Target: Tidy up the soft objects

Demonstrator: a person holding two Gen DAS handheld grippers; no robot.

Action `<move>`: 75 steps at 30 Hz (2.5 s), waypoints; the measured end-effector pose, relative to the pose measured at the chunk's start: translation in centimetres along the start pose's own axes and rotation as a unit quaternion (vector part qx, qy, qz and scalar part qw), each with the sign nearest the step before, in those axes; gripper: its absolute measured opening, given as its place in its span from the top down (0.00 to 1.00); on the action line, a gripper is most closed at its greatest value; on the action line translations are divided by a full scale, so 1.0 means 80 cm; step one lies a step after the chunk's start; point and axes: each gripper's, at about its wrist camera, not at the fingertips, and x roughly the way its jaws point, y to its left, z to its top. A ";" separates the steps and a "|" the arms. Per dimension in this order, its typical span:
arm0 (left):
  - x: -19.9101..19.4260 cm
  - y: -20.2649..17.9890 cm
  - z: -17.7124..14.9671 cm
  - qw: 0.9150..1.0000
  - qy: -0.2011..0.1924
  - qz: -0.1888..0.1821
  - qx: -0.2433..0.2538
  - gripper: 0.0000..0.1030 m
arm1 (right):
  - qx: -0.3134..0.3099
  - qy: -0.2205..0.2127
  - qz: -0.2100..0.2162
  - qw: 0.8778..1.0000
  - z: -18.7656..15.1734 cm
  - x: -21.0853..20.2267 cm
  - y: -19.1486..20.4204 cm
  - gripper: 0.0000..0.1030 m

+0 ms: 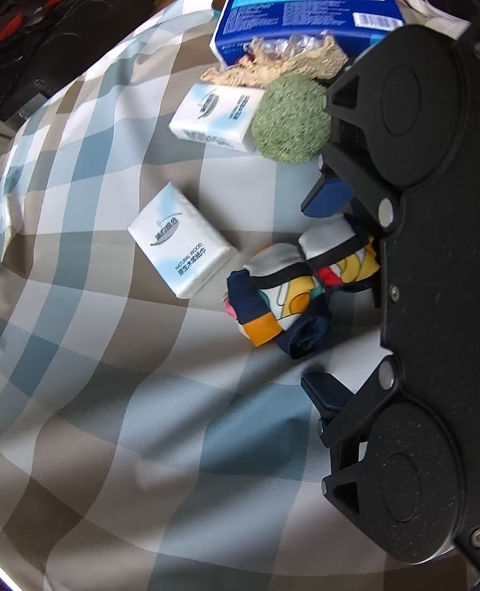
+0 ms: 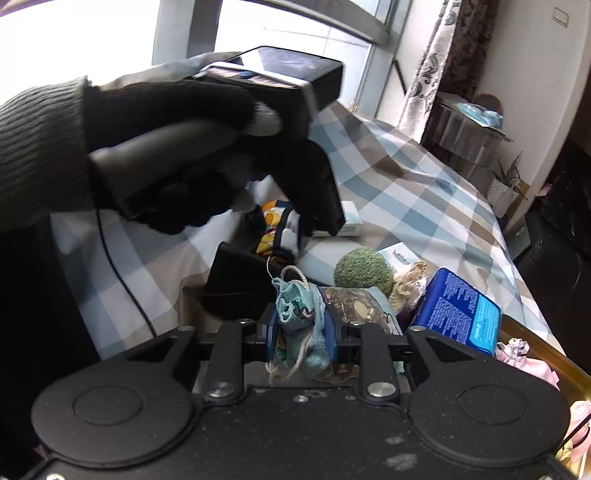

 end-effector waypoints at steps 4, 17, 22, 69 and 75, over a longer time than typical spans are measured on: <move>0.010 0.007 0.005 1.000 0.006 -0.011 -0.025 0.15 | -0.013 0.013 0.008 1.000 -0.003 0.000 0.007 0.76; 0.011 -0.008 0.007 1.000 -0.004 -0.007 -0.003 0.20 | 0.010 0.094 0.044 0.995 -0.026 0.019 0.010 0.74; 0.019 -0.002 0.008 0.999 0.017 -0.036 -0.013 0.51 | 0.055 0.091 0.059 0.993 -0.026 0.016 0.003 0.48; 0.002 -0.003 0.009 1.000 -0.014 -0.024 -0.006 0.44 | 0.302 0.134 -0.015 0.944 -0.006 0.064 -0.045 0.46; 0.016 -0.011 0.004 1.000 0.000 -0.015 0.009 0.39 | 0.307 0.060 -0.006 0.950 0.020 0.004 -0.076 0.46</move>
